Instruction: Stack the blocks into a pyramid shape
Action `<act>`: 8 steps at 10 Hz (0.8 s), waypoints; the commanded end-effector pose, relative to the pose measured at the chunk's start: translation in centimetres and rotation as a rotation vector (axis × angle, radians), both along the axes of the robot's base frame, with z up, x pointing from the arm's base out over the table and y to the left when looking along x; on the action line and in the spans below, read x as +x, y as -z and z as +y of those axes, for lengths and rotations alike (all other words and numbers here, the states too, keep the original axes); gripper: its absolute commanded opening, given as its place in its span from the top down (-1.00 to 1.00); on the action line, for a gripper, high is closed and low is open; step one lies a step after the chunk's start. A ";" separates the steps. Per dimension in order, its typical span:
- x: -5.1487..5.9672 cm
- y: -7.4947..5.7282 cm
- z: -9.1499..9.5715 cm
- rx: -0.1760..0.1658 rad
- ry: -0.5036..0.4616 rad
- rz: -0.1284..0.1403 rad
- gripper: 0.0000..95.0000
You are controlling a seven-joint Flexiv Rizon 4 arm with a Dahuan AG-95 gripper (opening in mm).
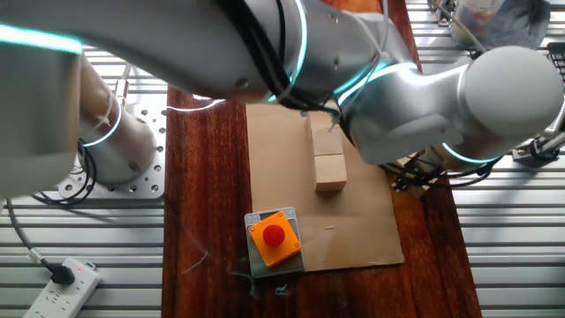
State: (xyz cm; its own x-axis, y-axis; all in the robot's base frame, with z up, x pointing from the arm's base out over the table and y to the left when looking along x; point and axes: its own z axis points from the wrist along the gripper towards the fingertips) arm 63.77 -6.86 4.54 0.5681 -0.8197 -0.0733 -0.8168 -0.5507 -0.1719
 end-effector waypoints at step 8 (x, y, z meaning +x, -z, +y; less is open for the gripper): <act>-0.1 1.3 0.1 0.023 0.057 0.058 1.00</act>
